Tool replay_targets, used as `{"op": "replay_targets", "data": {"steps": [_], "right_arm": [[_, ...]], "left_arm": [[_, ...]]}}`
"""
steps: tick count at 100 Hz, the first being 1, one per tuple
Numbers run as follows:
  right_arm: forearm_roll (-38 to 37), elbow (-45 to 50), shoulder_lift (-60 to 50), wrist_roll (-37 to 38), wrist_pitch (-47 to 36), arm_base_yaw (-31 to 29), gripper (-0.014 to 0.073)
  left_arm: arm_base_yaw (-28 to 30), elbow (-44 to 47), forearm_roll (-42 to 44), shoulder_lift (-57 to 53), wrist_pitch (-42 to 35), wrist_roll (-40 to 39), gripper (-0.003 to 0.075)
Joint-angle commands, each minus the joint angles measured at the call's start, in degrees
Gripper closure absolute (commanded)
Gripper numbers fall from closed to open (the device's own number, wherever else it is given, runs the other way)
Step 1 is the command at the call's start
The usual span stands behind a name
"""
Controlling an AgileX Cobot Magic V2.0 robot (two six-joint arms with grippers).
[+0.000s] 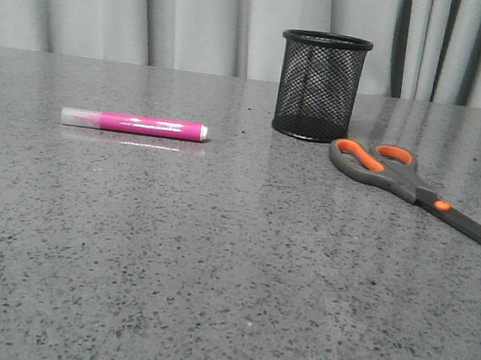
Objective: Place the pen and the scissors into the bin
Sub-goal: 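Lower the left gripper onto the pink marker and close on it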
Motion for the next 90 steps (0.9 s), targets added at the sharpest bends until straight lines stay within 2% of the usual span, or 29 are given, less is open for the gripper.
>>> {"op": "replay_targets", "data": {"steps": [1,11,16,26,33,40,43,61,90], "right_arm": [[-0.32,-4.66,3.16,-1.52,-0.47,-0.02,0.0646],[0.49,-5.87,4.18,-3.60,-0.21,-0.02,0.0565],[0.51,-6.02,4.18,-3.71,-0.21,-0.02,0.0464],[0.51,-6.17,4.18,-3.71,-0.21,-0.02,0.0249],[0.51,-6.17,4.18,-3.71,-0.21,-0.02,0.0167],[0.51,-6.17,4.18,-3.71,-0.21,-0.02,0.0161],[0.51,-6.17,4.18,-3.71,-0.21,-0.02,0.0161],[0.51,-6.17,4.18,-4.20,-0.08,0.57,0.0161],[0.51,-6.40,4.18,-6.89,-0.19,2.83,0.0161]], "left_arm": [[-0.59,-4.51,-0.48,3.82,-0.33,0.86,0.0738],[-0.59,-5.95,-2.12,6.55,1.67,2.79,0.0719],[-0.59,-6.30,-4.75,7.63,1.91,6.02,0.0681],[-0.59,-6.88,-11.71,9.83,1.91,11.73,0.0548],[-0.59,-7.02,-17.80,11.59,1.80,16.73,0.0426],[-0.59,-7.02,-22.76,13.27,1.92,21.39,0.0350],[-0.59,-7.02,-24.69,14.01,2.16,23.42,0.0341],[-0.59,-8.66,-35.23,20.56,7.38,40.62,0.0365],[-0.59,-20.76,-36.48,40.03,23.60,64.78,0.0372]]}}
